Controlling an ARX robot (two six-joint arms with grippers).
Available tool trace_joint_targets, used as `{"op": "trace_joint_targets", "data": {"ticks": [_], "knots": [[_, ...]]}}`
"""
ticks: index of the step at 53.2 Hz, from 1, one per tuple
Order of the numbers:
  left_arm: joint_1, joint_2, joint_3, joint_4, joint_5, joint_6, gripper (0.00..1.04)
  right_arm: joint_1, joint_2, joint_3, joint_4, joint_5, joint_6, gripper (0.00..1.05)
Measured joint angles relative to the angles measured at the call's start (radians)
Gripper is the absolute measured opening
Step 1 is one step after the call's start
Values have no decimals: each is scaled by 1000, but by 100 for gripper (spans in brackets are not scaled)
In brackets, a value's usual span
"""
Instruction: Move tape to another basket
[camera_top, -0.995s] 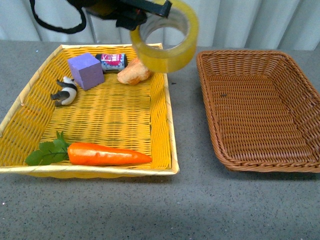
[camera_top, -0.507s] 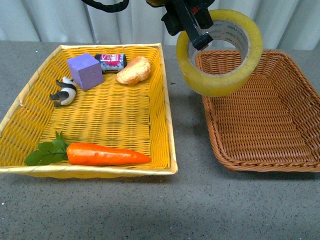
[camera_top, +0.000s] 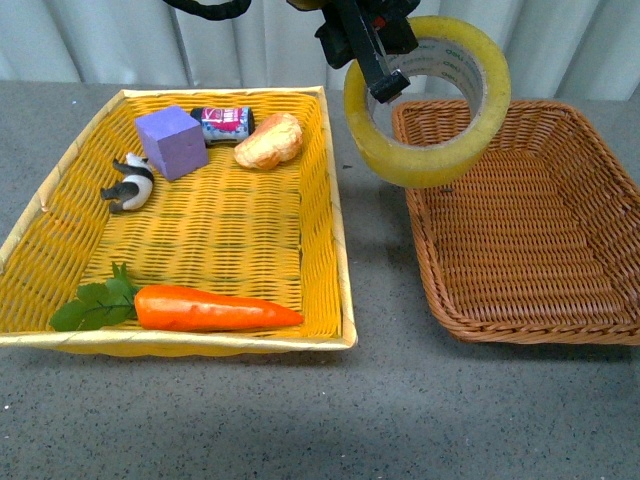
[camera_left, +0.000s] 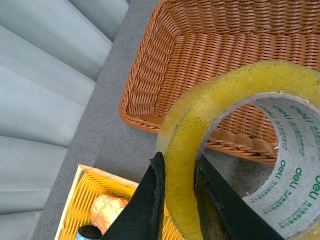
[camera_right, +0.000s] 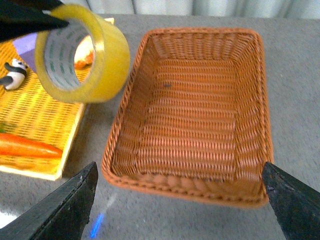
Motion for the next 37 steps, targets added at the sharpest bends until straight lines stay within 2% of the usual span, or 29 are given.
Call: {"op": "trace_joint_targets", "data": {"ticks": [6,13,25,37], "knots": [[0,0,0,0,0,0,14,66,261,129,106,-11,-20,96],[0,0,0,0,0,0,14,129,507,268,144,6,-18,96],[0,0,0,0,0,0,14,181,677,406,172,66,20,96],[0,0,0,0,0,0,14,218,769,452,185,103,73,96]]}}
